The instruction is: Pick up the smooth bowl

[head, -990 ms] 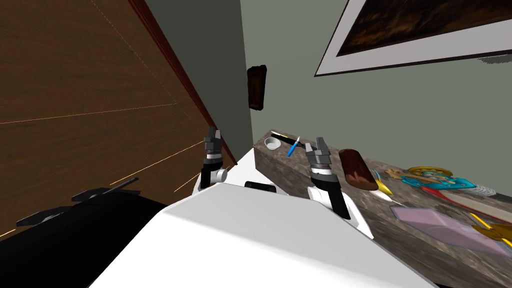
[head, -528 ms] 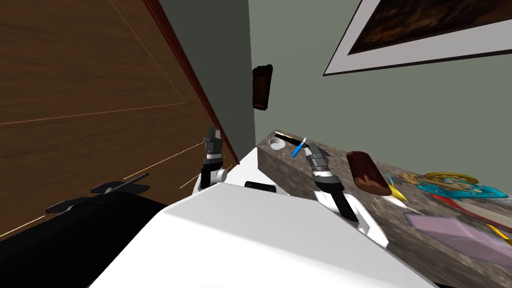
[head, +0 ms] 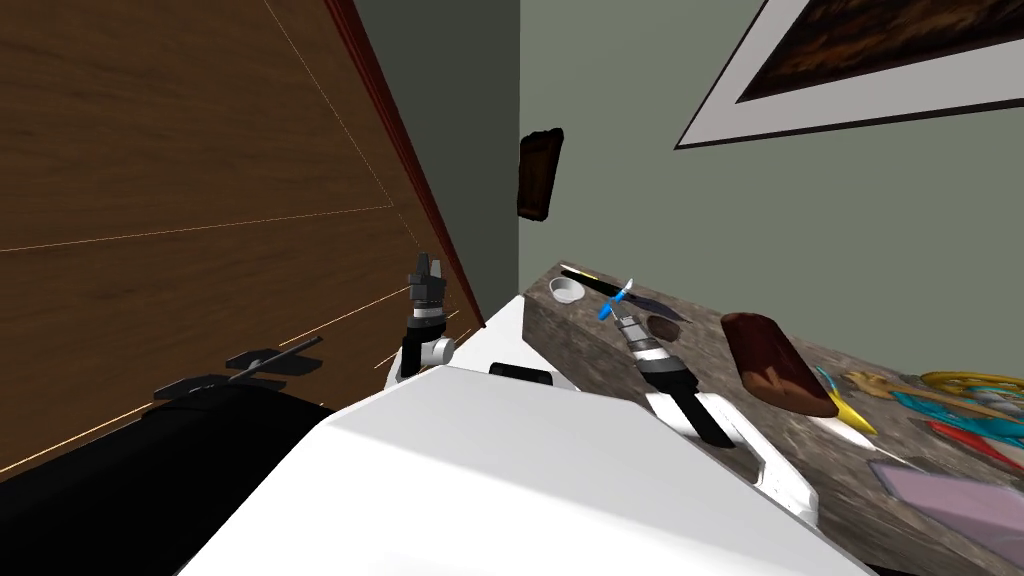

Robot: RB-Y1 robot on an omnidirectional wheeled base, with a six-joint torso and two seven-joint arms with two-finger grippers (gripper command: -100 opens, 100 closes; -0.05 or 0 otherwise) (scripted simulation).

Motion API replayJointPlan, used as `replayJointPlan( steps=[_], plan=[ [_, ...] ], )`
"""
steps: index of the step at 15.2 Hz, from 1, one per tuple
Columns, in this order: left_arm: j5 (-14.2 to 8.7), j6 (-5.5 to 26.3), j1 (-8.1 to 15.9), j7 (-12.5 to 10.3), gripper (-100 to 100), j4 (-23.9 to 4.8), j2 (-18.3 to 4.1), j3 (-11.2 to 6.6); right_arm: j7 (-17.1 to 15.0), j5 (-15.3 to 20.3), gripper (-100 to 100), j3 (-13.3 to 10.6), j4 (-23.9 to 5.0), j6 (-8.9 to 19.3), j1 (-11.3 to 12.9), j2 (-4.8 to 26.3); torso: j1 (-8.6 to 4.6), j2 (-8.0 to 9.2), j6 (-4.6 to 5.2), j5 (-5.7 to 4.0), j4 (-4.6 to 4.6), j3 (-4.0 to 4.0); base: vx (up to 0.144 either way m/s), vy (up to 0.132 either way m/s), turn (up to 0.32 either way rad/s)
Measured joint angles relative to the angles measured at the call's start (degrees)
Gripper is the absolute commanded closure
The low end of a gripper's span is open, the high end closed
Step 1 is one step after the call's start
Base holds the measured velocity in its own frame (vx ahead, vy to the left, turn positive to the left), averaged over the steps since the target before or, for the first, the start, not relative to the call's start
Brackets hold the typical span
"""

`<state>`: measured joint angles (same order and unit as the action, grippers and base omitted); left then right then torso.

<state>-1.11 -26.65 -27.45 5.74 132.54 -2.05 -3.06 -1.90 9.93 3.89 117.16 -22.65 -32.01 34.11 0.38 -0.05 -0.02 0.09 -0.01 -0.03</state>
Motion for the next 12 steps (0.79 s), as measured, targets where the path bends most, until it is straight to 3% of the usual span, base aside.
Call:
replayJointPlan(
  steps=[12],
  plan=[
    [0.0, 0.0, 0.0, 0.0, 0, 0.0, 0.0, 0.0, 4.5, 6.5, -100, 1.5, -9.8, -0.8, -3.9, 13.5, 0.02, -0.03, 0.0, 0.01, -0.01, -0.02, 0.021, 0.094, 0.119]
  ],
)
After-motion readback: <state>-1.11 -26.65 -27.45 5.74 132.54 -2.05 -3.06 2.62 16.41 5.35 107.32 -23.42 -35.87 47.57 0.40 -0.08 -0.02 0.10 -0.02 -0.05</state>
